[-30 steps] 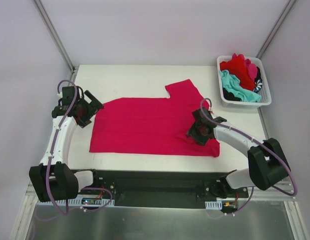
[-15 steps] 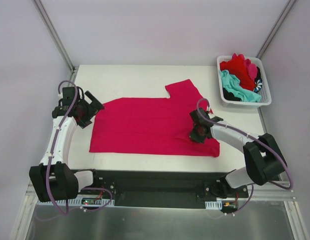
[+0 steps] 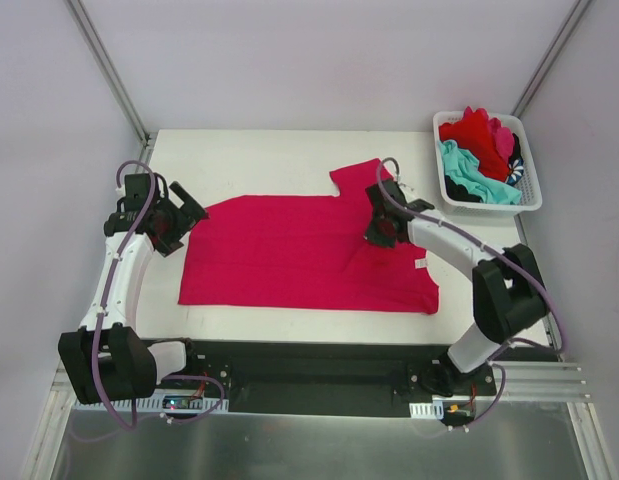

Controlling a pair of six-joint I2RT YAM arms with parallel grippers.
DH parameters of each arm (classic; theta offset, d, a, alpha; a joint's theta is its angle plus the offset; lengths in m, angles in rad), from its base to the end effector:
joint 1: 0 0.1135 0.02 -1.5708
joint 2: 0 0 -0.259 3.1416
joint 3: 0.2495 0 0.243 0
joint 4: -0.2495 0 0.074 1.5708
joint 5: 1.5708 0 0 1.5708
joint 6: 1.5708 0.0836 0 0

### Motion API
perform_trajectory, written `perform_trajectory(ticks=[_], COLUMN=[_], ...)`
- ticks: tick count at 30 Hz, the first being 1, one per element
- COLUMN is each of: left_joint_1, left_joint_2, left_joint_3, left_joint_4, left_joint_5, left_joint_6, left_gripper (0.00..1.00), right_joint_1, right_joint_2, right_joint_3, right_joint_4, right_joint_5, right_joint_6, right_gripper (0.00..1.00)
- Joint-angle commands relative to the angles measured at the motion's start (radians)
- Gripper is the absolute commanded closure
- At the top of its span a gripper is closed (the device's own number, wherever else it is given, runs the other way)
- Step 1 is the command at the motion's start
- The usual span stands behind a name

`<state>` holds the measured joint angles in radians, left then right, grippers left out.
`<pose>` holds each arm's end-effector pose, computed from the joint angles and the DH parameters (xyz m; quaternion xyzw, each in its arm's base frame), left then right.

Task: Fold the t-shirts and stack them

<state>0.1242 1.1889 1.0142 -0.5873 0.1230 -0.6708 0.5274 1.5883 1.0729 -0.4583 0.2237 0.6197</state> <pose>0.2785 0.0244 0.2636 -0.3329 0.8554 -0.1604 0.3629 0.3087 0.1583 0.1800 0.0766 0.9473 0.0690 0.3034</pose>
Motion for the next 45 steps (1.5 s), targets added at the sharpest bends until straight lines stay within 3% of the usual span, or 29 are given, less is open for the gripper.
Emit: perform_trajectory(ticks=[1,4,5,7,8,10,11,14,16,19,23,27,30,40,45], left_joint_1=[0.000,-0.001,0.000,-0.001,-0.001,-0.001,-0.001,-0.001,0.000,-0.006,-0.066,-0.121,-0.121,-0.121,-0.121], left_joint_2=[-0.022,-0.023,-0.025,-0.026,-0.029,-0.029,-0.028,-0.017,-0.008,0.012,0.050,0.104,0.109,0.139,0.124], left_joint_3=[-0.009,-0.022,-0.023,-0.034,-0.035,-0.048,-0.051,-0.058,-0.063,-0.069,-0.098,-0.170,-0.232,-0.359,-0.405], left_joint_4=[0.003,0.007,0.009,0.010,0.014,0.015,0.015,0.024,0.032,0.056,0.098,0.133,0.179,0.300,0.285], left_joint_5=[0.001,0.006,0.006,0.007,0.009,0.018,0.021,0.040,0.066,0.119,0.104,0.081,0.049,0.007,-0.069], left_joint_6=[0.010,0.008,0.010,0.010,0.010,0.010,0.013,0.019,0.022,0.020,0.016,-0.006,-0.023,-0.035,-0.059], left_gripper=[0.01,0.01,0.01,0.01,0.01,0.01,0.01,0.01,0.01,0.01,0.01,0.01,0.01,0.01,0.01], right_joint_1=[0.003,0.003,0.002,0.000,-0.001,-0.010,-0.013,-0.017,-0.024,-0.052,-0.104,-0.115,-0.112,-0.109,-0.099], right_joint_2=[0.114,0.223,0.252,0.320,0.334,0.380,0.387,0.365,0.288,0.164,-0.098,-0.212,-0.223,-0.079,-0.109], right_joint_3=[0.166,0.300,0.327,0.398,0.416,0.499,0.534,0.628,0.641,0.515,0.154,-0.182,-0.310,-0.360,-0.412], right_joint_4=[-0.057,-0.117,-0.143,-0.164,-0.167,-0.200,-0.213,-0.304,-0.322,-0.295,-0.153,-0.030,0.088,0.178,0.139], right_joint_5=[0.002,0.006,0.005,0.006,-0.029,-0.067,-0.123,-0.144,-0.130,-0.150,-0.165,-0.213,-0.244,-0.244,-0.239], right_joint_6=[-0.158,-0.270,-0.297,-0.380,-0.408,-0.477,-0.503,-0.554,-0.552,-0.465,-0.295,-0.157,-0.129,-0.130,-0.120], right_gripper=[0.99,0.99,0.89,0.82,0.66,0.50,0.33,0.12,0.10,0.06,0.01,0.01,0.01,0.02,0.02])
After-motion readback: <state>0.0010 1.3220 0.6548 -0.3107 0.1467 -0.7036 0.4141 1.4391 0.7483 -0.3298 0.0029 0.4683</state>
